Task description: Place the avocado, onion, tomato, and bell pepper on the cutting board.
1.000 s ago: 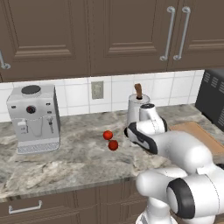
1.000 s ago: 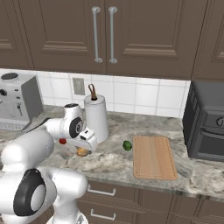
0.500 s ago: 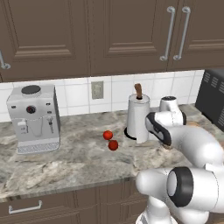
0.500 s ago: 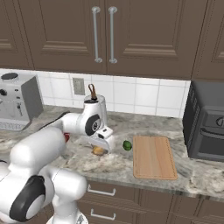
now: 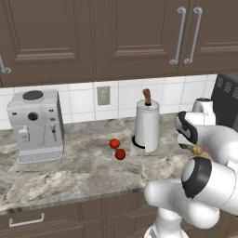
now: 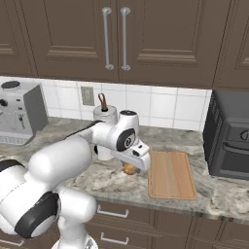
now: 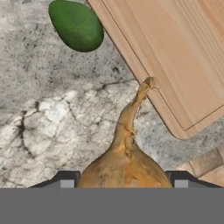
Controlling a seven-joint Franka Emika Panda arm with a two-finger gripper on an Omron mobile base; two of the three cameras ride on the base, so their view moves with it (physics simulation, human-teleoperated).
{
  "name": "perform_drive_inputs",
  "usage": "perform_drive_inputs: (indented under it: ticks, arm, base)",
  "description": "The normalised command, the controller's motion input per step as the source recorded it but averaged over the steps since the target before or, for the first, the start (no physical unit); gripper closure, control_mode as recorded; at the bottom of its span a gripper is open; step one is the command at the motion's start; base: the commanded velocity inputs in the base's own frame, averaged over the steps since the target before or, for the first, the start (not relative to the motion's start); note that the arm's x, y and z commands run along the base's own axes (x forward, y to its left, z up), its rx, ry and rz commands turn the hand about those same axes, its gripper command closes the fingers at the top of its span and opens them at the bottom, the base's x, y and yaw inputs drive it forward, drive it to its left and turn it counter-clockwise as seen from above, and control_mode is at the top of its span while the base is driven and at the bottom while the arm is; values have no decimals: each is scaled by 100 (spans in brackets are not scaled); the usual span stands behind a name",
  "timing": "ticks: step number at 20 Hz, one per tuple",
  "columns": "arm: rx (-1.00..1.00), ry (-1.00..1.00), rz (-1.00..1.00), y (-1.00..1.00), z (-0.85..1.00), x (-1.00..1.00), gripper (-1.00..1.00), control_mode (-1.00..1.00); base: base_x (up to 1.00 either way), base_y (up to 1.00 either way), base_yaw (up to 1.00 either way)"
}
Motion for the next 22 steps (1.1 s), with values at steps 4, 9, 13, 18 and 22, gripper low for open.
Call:
perform_drive_inputs:
  ticks: [4,9,13,18,22]
  arm:
    - [8,0,0,-39,-2,17,100,-100]
    - [11,0,0,-45,1,32,100,-100]
    - [8,-1,0,-47,3,33,100,-100]
    - [2,0,0,-43,-7,38,100,-100]
    - [0,0,0,-15,-31,50,100,-100]
  base:
    - [0,0,0]
    - [0,0,0]
    - [0,0,0]
    - [0,0,0]
    - [0,0,0]
